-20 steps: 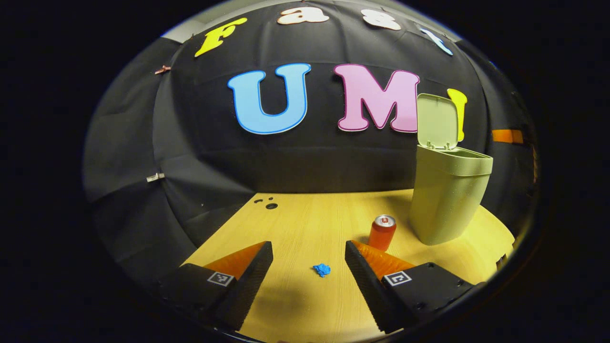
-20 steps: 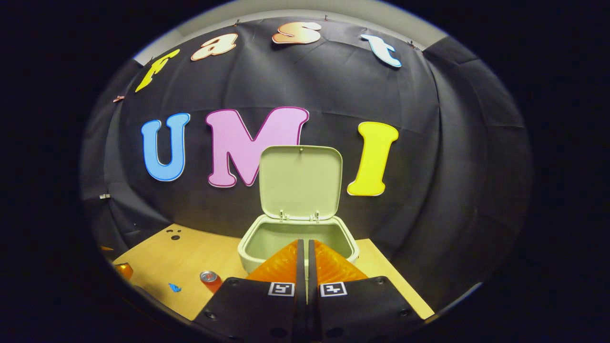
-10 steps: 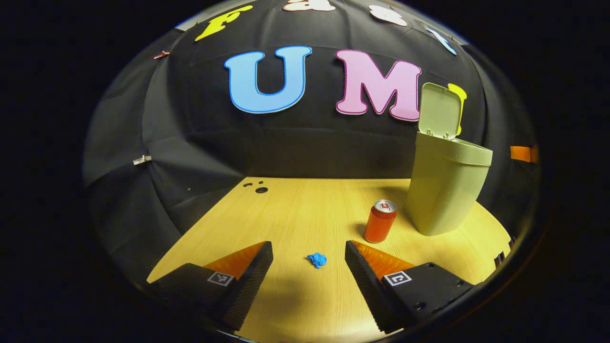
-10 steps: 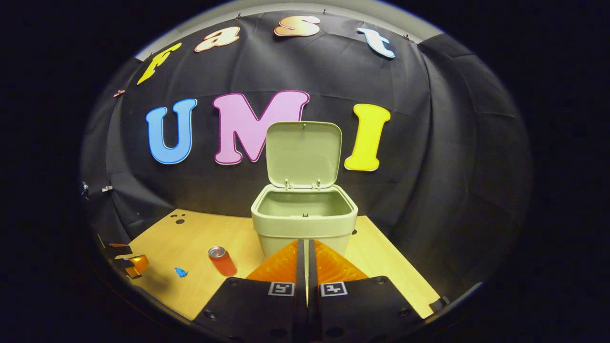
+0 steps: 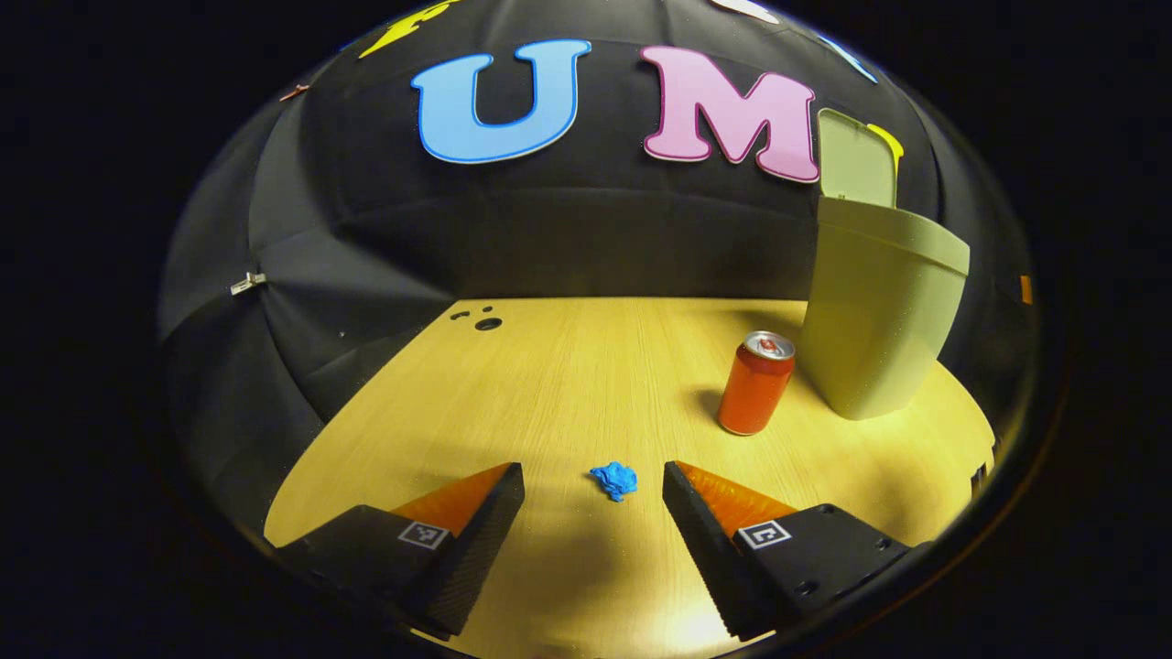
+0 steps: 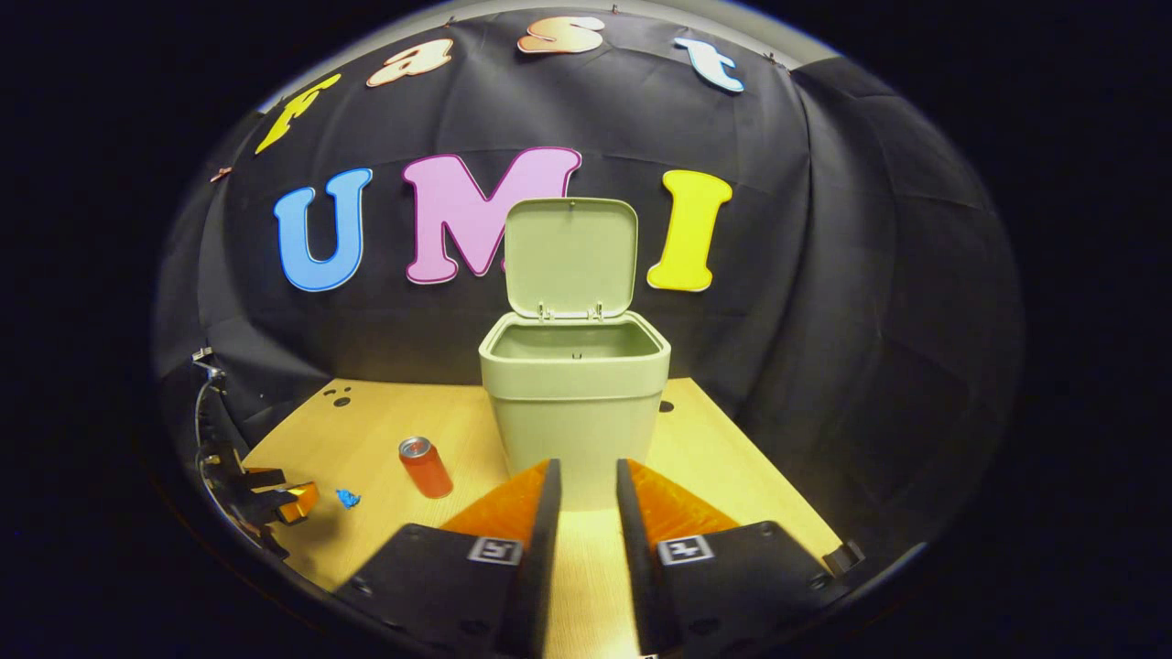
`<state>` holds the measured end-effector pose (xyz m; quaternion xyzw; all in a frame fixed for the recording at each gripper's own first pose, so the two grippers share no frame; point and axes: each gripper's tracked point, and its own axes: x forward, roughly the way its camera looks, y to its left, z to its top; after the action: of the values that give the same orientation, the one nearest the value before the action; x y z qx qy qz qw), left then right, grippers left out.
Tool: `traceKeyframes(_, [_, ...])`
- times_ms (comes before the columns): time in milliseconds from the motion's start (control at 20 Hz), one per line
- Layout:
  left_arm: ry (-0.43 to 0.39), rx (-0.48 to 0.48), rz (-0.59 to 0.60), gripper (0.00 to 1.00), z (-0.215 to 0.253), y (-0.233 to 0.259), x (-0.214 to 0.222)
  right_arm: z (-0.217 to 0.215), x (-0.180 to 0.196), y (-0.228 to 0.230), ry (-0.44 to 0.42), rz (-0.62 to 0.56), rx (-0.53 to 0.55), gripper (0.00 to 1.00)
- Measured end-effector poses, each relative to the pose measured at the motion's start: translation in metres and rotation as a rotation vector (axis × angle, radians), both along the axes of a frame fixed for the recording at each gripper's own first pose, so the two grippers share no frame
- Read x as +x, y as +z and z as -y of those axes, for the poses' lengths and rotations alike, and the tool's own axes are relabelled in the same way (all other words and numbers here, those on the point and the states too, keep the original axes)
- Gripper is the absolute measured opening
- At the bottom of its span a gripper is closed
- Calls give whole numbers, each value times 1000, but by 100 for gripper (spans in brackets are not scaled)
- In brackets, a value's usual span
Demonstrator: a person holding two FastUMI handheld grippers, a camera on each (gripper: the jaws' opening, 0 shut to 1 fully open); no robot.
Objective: Press the lid of the desktop garbage bin to open it, pick up the crumpled paper on the desktop and throw it into the bin, then pick up the pop can on the desktop and drop it into the bin, and finally close the garbage bin lid.
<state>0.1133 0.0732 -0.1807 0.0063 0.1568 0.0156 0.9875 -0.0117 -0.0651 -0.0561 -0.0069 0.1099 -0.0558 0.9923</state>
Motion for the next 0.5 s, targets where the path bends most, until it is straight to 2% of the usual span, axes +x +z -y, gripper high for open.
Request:
traceKeyframes(50, [-6, 0, -12, 99, 2, -6, 6, 1, -5, -1, -5, -9, 3, 62])
traceKeyframes(150, [-15, 15, -39, 98, 6, -18, 18, 3, -11, -8, -13, -27, 4, 78])
traceKeyframes(200, [-20, 21, -49, 98, 9, -26, 24, 5, -14, -11, -21, -37, 6, 82])
traceKeyframes(250, [-28, 27, -57, 99, 12, -30, 29, 7, -16, -14, -26, -45, 10, 94])
traceKeyframes(350, [-41, 43, -72, 99, 18, -39, 40, 10, -19, -18, -42, -59, 15, 99])
traceKeyframes(500, [-40, 52, -110, 99, 24, -57, 53, 11, -22, -27, -49, -85, 20, 99])
